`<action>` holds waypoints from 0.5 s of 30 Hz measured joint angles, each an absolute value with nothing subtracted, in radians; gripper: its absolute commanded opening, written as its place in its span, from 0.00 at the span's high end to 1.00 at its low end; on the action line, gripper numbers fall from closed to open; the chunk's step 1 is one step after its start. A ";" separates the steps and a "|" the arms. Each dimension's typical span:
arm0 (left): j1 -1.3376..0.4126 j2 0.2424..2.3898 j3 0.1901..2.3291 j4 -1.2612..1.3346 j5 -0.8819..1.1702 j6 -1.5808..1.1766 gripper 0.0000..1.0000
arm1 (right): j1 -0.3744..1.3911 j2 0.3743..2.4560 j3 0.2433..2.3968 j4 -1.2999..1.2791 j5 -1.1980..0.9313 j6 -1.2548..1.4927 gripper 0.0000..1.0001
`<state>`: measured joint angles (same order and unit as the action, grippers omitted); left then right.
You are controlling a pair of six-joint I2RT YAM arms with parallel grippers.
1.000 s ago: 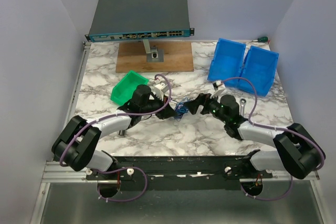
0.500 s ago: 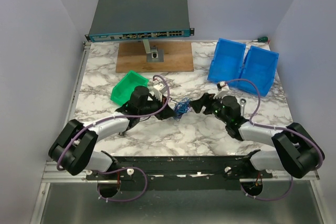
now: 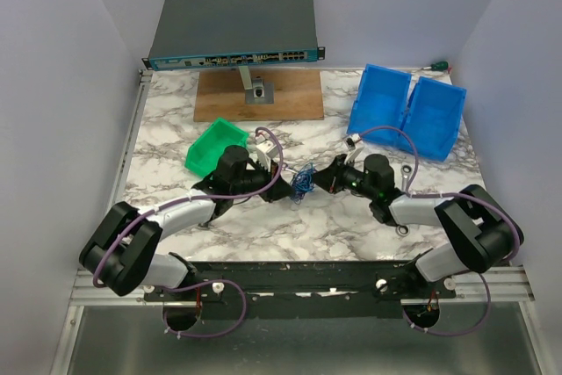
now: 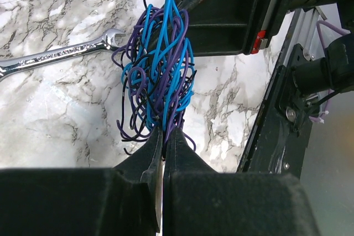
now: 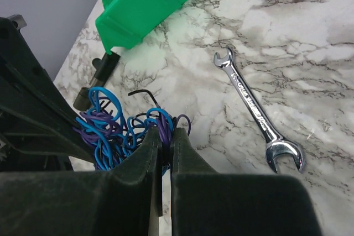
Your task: Untangle the cables
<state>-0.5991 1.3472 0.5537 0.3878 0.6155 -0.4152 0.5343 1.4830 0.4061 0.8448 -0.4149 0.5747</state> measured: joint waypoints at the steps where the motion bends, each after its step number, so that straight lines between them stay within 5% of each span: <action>1: -0.599 1.347 0.554 0.388 0.615 -0.415 1.00 | 0.534 1.482 0.406 0.844 -0.413 0.575 0.99; 9: -0.562 1.233 0.475 0.428 0.489 -0.442 0.96 | 0.552 1.383 0.408 0.691 -0.162 0.592 0.99; 15: -0.558 1.036 0.381 0.439 0.308 -0.461 0.68 | 0.574 1.309 0.409 0.655 -0.033 0.608 0.99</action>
